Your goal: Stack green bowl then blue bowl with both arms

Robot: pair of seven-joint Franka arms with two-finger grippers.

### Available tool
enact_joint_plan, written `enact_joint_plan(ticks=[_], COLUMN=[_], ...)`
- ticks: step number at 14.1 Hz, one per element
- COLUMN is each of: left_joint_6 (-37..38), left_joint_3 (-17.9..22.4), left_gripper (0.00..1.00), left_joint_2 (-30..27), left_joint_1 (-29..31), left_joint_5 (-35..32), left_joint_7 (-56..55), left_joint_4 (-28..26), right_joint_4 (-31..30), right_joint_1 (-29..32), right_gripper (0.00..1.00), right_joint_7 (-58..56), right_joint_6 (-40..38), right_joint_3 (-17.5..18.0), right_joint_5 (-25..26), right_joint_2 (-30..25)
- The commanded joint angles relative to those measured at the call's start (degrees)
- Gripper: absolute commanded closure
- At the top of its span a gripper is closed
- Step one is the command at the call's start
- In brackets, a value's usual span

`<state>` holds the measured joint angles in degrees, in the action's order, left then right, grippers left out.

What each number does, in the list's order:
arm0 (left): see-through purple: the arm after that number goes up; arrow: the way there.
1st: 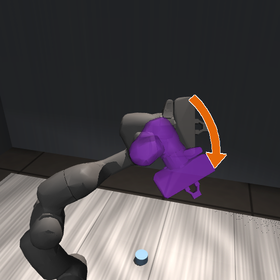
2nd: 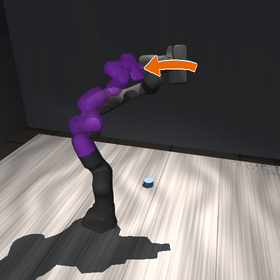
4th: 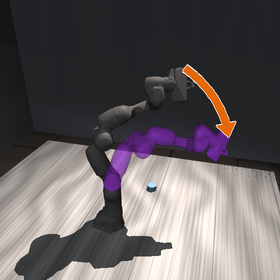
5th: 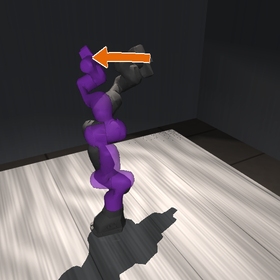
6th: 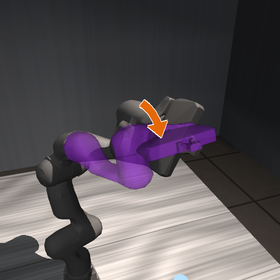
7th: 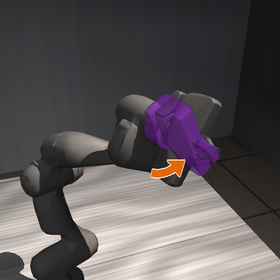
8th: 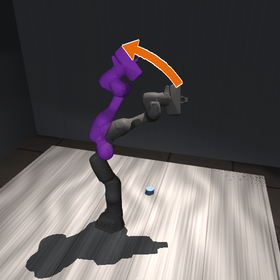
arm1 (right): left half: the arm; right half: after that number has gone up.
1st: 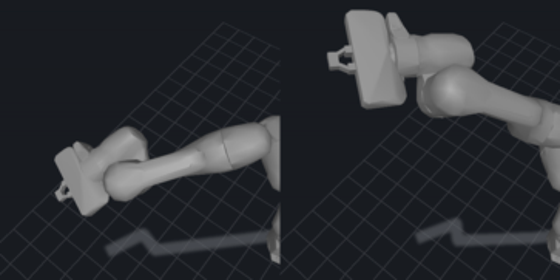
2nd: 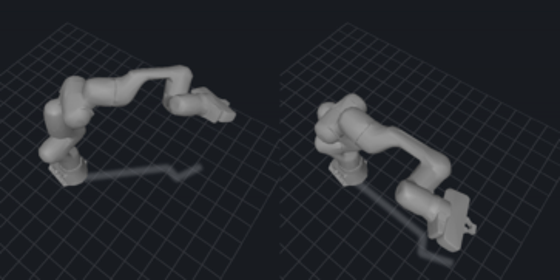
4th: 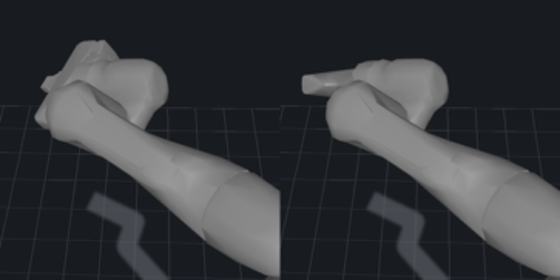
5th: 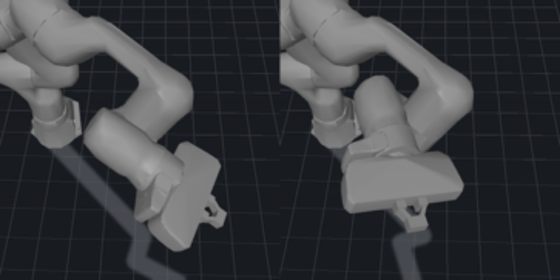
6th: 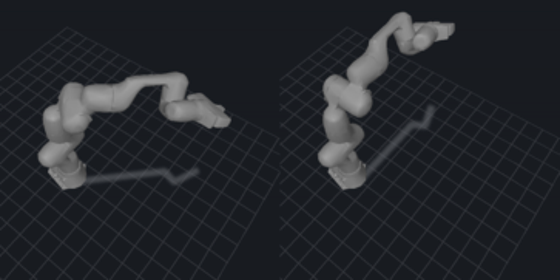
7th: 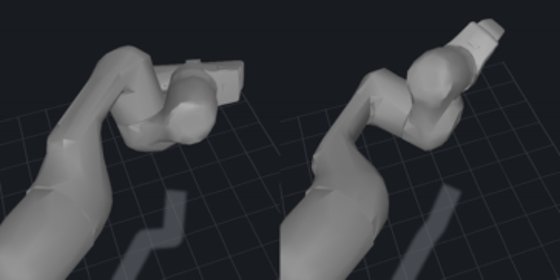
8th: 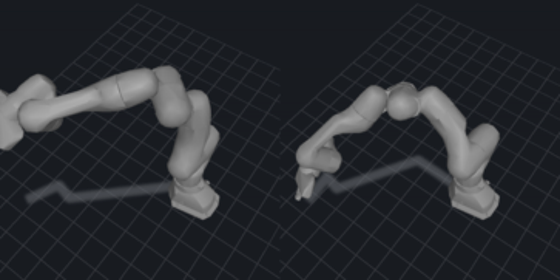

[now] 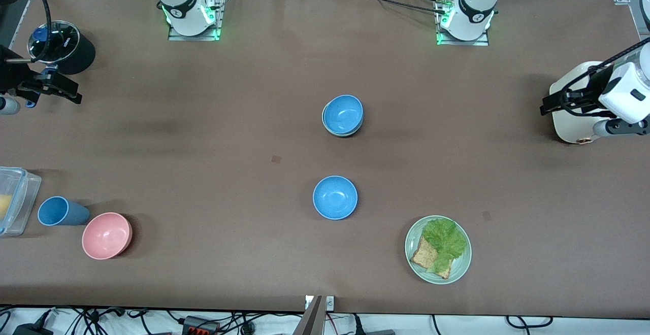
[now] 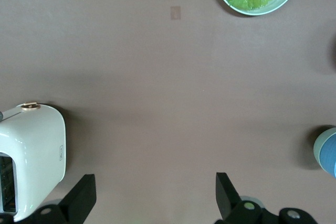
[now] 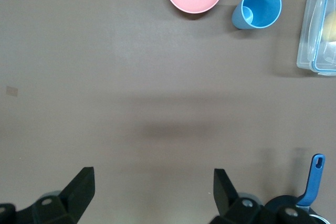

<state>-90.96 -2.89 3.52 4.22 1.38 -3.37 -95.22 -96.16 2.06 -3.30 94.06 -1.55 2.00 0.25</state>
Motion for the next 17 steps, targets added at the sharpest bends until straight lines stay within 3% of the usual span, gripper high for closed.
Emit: enact_joint_plan(ticks=[1,17], left_joint_6=[-5.52,-6.87], left_joint_3=[-0.10,0.16], left_gripper=[0.00,0.00], left_joint_2=[-6.40,-5.19], left_joint_1=[0.08,0.08], left_joint_5=[1.08,1.26], left_joint_7=[-0.41,3.46], left_joint_4=[-9.34,-7.70], right_joint_4=[-0.61,-0.61], right_joint_1=[-0.12,-0.12], right_gripper=[0.00,0.00], right_joint_7=[0.57,0.39], right_joint_6=[0.16,0.25], right_joint_3=[0.05,-0.03], right_joint_5=[-0.59,-1.47], right_joint_2=[-0.95,-0.86])
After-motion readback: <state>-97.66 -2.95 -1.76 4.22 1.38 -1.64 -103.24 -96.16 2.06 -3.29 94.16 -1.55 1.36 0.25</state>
